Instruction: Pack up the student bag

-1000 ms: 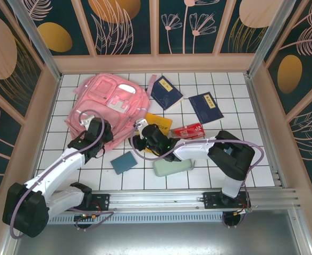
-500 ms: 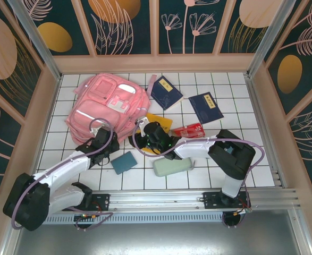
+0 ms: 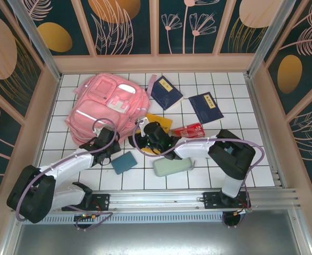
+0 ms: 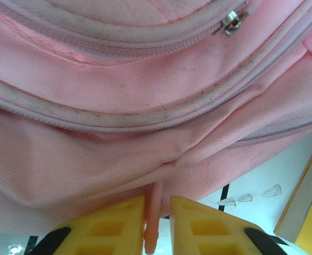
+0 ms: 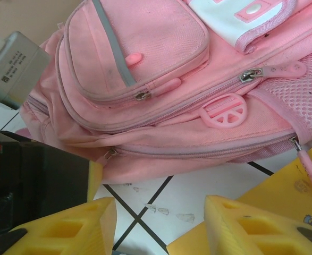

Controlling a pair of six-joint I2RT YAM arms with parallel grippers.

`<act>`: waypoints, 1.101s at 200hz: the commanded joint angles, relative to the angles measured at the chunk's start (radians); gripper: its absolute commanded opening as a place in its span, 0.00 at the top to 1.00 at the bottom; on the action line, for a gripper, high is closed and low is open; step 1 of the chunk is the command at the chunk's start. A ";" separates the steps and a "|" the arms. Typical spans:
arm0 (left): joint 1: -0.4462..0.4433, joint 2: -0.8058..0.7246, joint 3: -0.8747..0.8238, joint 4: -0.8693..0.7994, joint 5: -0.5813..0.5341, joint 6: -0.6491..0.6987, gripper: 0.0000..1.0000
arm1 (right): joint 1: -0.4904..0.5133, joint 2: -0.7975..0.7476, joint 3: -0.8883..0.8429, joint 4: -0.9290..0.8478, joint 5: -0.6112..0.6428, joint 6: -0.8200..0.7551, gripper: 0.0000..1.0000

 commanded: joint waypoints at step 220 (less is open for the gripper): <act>-0.032 -0.203 0.017 -0.024 0.051 0.059 1.00 | -0.161 0.348 0.391 -0.095 -0.238 0.573 0.72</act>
